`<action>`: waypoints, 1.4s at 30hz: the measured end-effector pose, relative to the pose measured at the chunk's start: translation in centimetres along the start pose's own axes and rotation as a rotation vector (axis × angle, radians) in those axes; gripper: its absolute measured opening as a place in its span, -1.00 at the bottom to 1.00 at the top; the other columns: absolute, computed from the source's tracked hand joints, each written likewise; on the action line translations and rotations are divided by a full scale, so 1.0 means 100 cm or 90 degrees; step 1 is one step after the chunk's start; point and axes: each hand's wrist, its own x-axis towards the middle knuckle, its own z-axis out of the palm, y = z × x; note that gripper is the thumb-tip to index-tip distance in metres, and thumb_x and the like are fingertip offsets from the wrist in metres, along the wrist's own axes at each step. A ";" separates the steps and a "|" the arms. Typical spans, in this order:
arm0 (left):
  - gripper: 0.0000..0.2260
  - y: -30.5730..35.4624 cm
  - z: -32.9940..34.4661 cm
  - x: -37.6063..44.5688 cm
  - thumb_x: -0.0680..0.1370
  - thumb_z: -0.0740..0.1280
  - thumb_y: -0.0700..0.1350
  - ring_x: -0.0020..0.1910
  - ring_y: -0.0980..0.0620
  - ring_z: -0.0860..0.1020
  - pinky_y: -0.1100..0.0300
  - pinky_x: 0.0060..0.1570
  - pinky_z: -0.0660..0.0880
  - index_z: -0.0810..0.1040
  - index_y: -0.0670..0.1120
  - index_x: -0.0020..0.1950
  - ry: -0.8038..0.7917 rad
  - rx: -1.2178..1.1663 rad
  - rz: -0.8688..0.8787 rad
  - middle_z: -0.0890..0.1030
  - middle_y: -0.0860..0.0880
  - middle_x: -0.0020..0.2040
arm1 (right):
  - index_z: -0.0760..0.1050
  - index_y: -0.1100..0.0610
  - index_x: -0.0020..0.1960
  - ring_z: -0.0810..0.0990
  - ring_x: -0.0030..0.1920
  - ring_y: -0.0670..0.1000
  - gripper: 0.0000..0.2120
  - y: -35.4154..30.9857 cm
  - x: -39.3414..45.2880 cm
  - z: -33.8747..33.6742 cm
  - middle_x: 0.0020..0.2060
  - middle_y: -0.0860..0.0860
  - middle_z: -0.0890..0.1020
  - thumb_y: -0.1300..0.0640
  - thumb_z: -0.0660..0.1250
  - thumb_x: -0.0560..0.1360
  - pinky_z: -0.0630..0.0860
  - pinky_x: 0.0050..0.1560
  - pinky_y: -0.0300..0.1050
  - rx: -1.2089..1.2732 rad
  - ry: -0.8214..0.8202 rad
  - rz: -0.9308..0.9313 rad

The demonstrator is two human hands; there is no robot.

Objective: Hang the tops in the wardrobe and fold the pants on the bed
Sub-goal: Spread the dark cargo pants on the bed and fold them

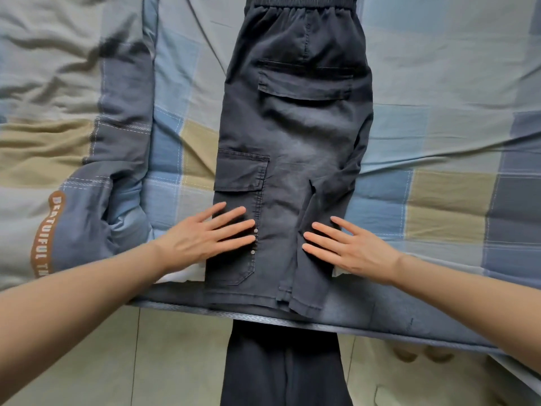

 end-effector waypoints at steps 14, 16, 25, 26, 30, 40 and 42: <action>-0.45 -0.015 0.017 0.009 0.56 0.02 -0.17 0.56 -0.08 0.05 -0.08 0.50 -0.01 0.21 0.09 0.56 -0.067 -0.090 -0.014 0.23 0.00 0.56 | 0.55 0.01 0.27 0.51 0.30 0.01 -0.62 0.009 -0.003 0.015 0.25 -0.07 0.58 0.18 0.08 0.57 0.33 0.37 0.03 0.207 0.131 0.104; -0.41 -0.017 0.012 0.005 0.54 0.11 -0.17 0.57 0.07 -0.07 0.01 0.52 -0.11 0.14 0.15 0.57 -0.070 -0.173 -0.024 0.16 0.08 0.58 | 0.52 -0.02 0.28 0.51 0.31 -0.01 -0.60 0.012 -0.004 0.009 0.25 -0.10 0.58 0.18 0.22 0.48 0.40 0.35 0.05 0.274 0.101 0.117; -0.81 -0.029 -0.054 0.027 0.52 0.34 -0.05 -0.20 0.03 0.57 0.28 -0.16 0.51 0.68 0.02 -0.25 0.086 -1.226 -0.651 0.63 0.06 -0.24 | 0.63 0.19 0.02 0.63 0.05 -0.03 -0.46 0.032 -0.011 -0.034 0.01 0.10 0.69 -0.26 0.45 0.32 0.54 0.18 -0.15 1.294 0.171 0.589; -0.76 -0.029 -0.053 0.031 0.57 0.31 -0.04 -0.23 0.02 0.54 0.28 -0.15 0.49 0.66 -0.02 -0.25 0.098 -1.230 -0.682 0.60 0.04 -0.29 | 0.61 0.22 0.05 0.64 0.08 -0.01 -0.42 0.032 -0.010 -0.032 0.04 0.12 0.68 -0.27 0.42 0.33 0.53 0.20 -0.13 1.320 0.170 0.624; -0.86 -0.015 -0.042 0.037 0.59 0.33 -0.02 -0.07 0.13 0.58 0.23 0.02 0.45 0.59 -0.07 0.04 0.142 -1.098 -0.700 0.67 0.04 -0.03 | 0.57 0.25 0.14 0.62 0.16 0.01 -0.66 0.030 -0.003 -0.024 0.09 0.07 0.67 0.03 0.15 0.64 0.42 0.31 -0.05 1.308 0.133 0.702; -0.95 0.022 -0.023 0.019 0.59 0.31 -0.25 -0.07 0.02 0.58 0.19 0.06 0.46 0.56 -0.15 -0.02 0.211 -1.143 -0.799 0.68 0.00 -0.17 | 0.52 0.22 -0.30 0.52 -0.14 0.06 -0.64 0.010 -0.021 -0.019 -0.30 0.08 0.57 -0.08 0.48 0.37 0.47 -0.04 -0.19 1.258 0.218 0.774; -0.92 0.026 -0.025 0.022 0.58 0.33 -0.24 -0.06 0.02 0.58 0.31 0.00 0.48 0.54 -0.09 0.03 0.220 -1.071 -0.814 0.65 0.01 -0.14 | 0.59 0.14 -0.25 0.59 -0.11 0.06 -0.86 0.011 -0.025 -0.015 -0.27 0.00 0.63 0.21 0.39 0.49 0.56 -0.07 -0.20 1.134 0.229 0.825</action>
